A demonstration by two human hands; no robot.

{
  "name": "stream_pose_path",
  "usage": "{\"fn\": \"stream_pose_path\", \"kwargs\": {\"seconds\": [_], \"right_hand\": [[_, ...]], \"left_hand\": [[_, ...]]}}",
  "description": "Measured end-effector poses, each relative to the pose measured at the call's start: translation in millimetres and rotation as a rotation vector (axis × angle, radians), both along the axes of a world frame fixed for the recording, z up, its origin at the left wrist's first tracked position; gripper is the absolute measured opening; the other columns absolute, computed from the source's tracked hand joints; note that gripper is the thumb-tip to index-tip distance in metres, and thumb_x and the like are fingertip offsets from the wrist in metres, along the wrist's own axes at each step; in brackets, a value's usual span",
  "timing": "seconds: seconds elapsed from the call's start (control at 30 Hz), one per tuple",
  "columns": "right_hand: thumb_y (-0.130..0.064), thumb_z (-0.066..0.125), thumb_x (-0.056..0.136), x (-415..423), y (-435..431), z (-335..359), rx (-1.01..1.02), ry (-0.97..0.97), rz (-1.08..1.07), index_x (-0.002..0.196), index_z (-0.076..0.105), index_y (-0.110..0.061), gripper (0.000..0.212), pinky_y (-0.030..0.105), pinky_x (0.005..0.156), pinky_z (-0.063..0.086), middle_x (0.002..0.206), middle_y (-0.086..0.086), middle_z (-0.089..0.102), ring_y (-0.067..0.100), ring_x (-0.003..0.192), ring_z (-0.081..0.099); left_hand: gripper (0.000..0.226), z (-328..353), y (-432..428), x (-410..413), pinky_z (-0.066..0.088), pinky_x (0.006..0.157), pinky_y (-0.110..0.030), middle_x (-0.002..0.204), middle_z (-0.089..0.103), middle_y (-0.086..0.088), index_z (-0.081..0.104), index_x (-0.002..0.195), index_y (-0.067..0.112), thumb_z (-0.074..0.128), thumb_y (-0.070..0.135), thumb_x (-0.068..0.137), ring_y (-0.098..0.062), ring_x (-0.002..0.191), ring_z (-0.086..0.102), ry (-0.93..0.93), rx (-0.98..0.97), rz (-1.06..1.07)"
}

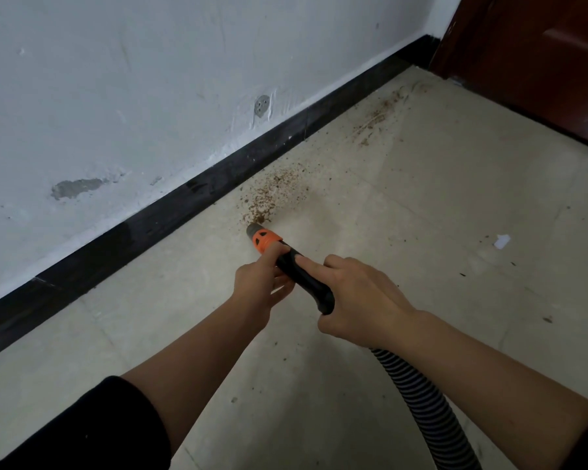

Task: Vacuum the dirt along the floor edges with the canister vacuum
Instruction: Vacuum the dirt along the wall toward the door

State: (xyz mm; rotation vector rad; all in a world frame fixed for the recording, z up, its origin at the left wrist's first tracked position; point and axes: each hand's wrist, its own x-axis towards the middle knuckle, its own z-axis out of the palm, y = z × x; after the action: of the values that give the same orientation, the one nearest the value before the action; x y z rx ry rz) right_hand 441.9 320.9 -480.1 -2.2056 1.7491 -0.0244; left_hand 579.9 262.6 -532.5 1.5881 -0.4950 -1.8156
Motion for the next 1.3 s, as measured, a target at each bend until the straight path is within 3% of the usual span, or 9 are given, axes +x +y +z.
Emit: {"fn": "stream_pose_path", "kwargs": {"seconds": [0.67, 1.03, 1.3], "right_hand": [[-0.030, 0.059, 0.083, 3.6, -5.9, -4.2, 0.005, 0.046, -0.104, 0.152, 0.006, -0.035, 0.088, 0.026, 0.066, 0.036, 0.097, -0.008, 0.032, 0.014, 0.088, 0.038], [-0.030, 0.061, 0.083, 5.9, -8.6, -2.4, 0.022, 0.028, -0.091, 0.153, 0.005, -0.036, 0.090, 0.024, 0.068, 0.034, 0.096, -0.009, 0.032, 0.013, 0.088, 0.037], [-0.031, 0.064, 0.080, 8.1, -12.6, 1.6, 0.029, -0.020, -0.089, 0.152, 0.007, -0.039, 0.092, 0.025, 0.070, 0.043, 0.095, -0.008, 0.038, 0.013, 0.087, 0.043]], "left_hand": [[0.022, 2.5, -13.4, -9.2, 0.053, 0.057, -0.022, 0.095, 0.070, -0.012, 0.065, 0.094, 0.005, 0.070, 0.025, 0.087, -0.019, 0.083, 0.067, 0.015, -0.021, -0.030], [0.029, 4.7, -12.7, -4.3, 0.052, 0.057, -0.023, 0.098, 0.070, -0.013, 0.065, 0.102, 0.002, 0.071, 0.025, 0.086, -0.019, 0.082, 0.067, 0.008, -0.015, -0.015], [0.026, 9.0, -14.5, -0.2, 0.053, 0.060, -0.024, 0.095, 0.071, -0.012, 0.064, 0.096, 0.004, 0.073, 0.026, 0.085, -0.018, 0.083, 0.068, -0.004, -0.003, 0.011]]}}
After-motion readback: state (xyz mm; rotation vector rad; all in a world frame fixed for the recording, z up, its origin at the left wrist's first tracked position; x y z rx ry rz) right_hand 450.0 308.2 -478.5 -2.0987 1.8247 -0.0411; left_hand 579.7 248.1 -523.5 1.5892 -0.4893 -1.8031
